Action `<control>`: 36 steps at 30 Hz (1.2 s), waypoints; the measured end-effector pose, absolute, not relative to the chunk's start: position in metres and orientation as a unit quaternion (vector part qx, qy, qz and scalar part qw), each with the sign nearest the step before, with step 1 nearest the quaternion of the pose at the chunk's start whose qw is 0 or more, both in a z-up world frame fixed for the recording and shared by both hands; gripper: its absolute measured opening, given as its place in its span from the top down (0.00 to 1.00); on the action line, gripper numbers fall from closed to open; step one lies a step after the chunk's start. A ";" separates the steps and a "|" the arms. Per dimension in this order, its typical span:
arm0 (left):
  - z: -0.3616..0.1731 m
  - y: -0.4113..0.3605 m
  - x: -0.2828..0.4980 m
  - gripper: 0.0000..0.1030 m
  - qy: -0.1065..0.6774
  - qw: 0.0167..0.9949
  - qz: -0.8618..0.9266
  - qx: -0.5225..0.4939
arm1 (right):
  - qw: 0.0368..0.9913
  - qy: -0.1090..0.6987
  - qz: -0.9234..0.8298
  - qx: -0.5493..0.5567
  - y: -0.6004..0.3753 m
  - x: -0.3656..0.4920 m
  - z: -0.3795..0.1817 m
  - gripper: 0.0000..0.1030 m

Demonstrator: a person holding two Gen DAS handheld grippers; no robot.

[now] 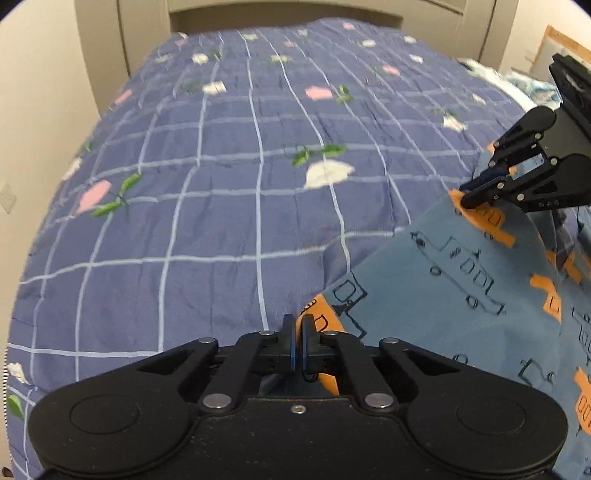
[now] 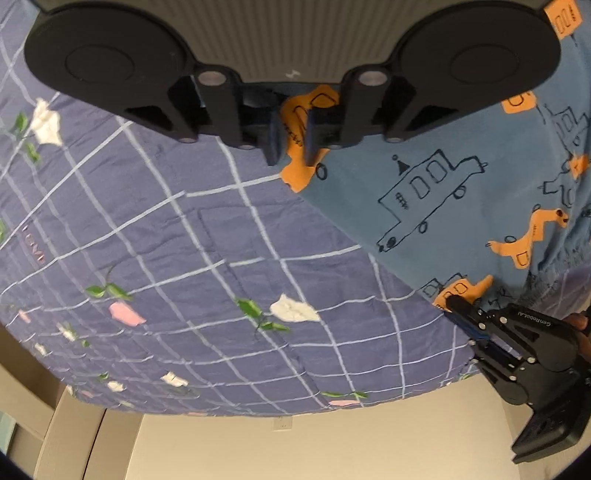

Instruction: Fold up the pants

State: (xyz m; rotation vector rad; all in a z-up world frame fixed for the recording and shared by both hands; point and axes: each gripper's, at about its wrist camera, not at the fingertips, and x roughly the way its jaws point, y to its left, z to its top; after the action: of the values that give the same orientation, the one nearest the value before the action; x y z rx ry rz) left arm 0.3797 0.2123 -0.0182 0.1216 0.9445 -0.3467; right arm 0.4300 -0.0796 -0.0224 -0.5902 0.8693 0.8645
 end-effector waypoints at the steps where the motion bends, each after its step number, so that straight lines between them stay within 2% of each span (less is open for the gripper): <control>1: -0.014 0.212 0.377 0.99 0.440 0.881 -0.160 0.064 | 0.780 0.398 0.395 -0.279 -0.078 0.429 -0.021 0.96; 5: 0.009 0.219 0.372 0.99 0.389 0.911 -0.115 0.073 | 0.801 0.362 0.378 -0.290 -0.068 0.431 -0.007 0.98; 8: 0.016 0.228 0.379 0.99 0.379 0.918 -0.091 0.068 | 0.818 0.340 0.371 -0.277 -0.059 0.441 0.002 0.98; 16: -0.022 0.244 0.395 0.99 0.404 0.911 -0.073 0.045 | 0.817 0.347 0.369 -0.275 -0.036 0.472 -0.023 0.98; 20: -0.022 0.246 0.391 0.99 0.392 0.916 -0.075 0.040 | 0.820 0.341 0.372 -0.271 -0.043 0.462 -0.030 0.98; 27: 0.025 0.236 0.349 0.99 0.323 0.942 -0.077 0.051 | 0.846 0.294 0.374 -0.242 -0.068 0.423 0.010 0.98; 36: 0.081 0.206 0.253 0.99 0.239 0.960 -0.118 0.085 | 0.869 0.241 0.375 -0.216 -0.119 0.330 0.070 0.98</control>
State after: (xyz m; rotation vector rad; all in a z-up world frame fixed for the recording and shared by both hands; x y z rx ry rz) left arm 0.2527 0.2064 0.0812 0.1732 0.4846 -0.2399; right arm 0.3298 -0.1190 0.0698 -0.4519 0.5048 0.7842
